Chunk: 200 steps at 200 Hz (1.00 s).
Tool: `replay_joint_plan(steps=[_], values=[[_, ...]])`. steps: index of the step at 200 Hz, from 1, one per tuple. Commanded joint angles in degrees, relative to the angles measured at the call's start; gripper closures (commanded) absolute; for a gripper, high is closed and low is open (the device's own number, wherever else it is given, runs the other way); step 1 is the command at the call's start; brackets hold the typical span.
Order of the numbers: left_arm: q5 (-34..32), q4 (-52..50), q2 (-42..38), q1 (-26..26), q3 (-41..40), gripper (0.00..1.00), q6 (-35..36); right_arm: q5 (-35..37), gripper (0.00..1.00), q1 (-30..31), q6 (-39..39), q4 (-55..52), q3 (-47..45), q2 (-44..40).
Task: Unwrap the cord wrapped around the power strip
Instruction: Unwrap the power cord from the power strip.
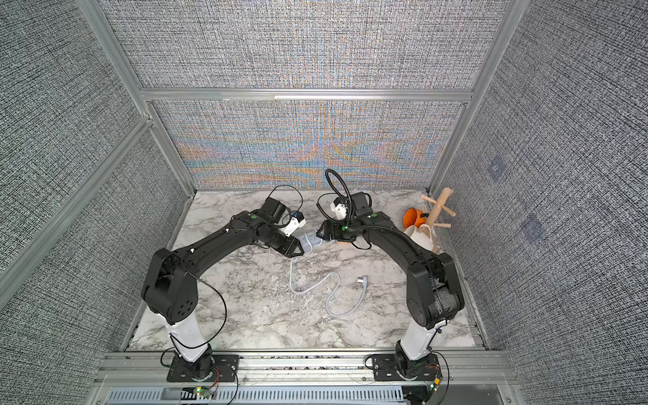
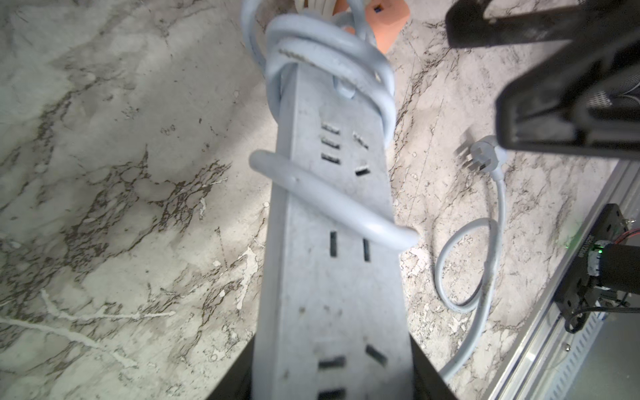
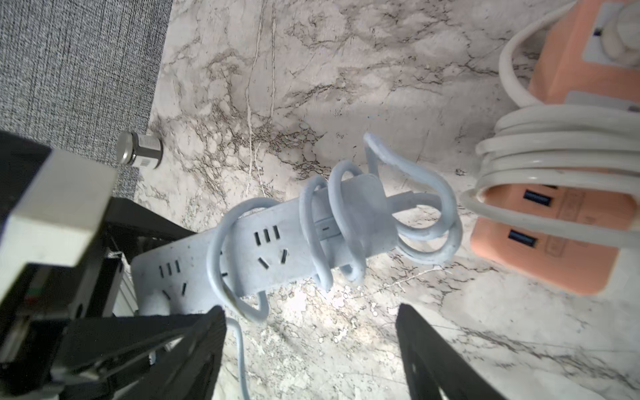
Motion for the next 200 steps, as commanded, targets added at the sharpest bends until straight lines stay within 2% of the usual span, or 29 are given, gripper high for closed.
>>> replay_joint_plan(steps=[1,35,59,71,83,99,128,169,200], values=[[-1.36,-2.51,-0.16,0.06,0.79,1.00,3.42,-2.56,0.24,0.27,-5.91,3.23,-1.92,-0.76],[-3.36,-6.16,-0.36,0.38,1.41,1.00,7.73,-5.02,0.23,-0.95,-7.57,8.24,-4.93,-0.04],[1.02,-5.92,-1.41,2.13,1.54,1.00,8.83,-6.08,0.20,-1.31,-7.59,12.07,-8.10,-1.25],[1.64,-5.03,-2.32,2.42,1.23,1.00,9.93,-6.27,0.18,-2.98,-2.75,11.37,-7.59,-0.10],[2.83,-2.85,-3.45,2.64,0.24,1.00,10.46,-11.35,0.16,-5.70,2.79,10.21,-6.72,2.34],[6.04,-0.16,-4.28,2.87,-0.90,1.00,10.87,-17.85,0.14,-7.36,12.41,18.91,-11.01,2.48],[12.72,5.18,-4.82,2.98,-3.31,1.00,9.92,-19.62,0.11,-7.32,22.35,31.35,-16.24,0.39],[19.60,11.44,-5.29,3.13,-6.23,1.00,8.41,-21.50,0.04,-7.32,26.38,36.91,-17.96,-1.06],[21.96,19.31,-6.25,3.13,-9.51,1.00,4.39,-21.48,0.03,-6.78,29.18,39.23,-19.32,-2.01]])
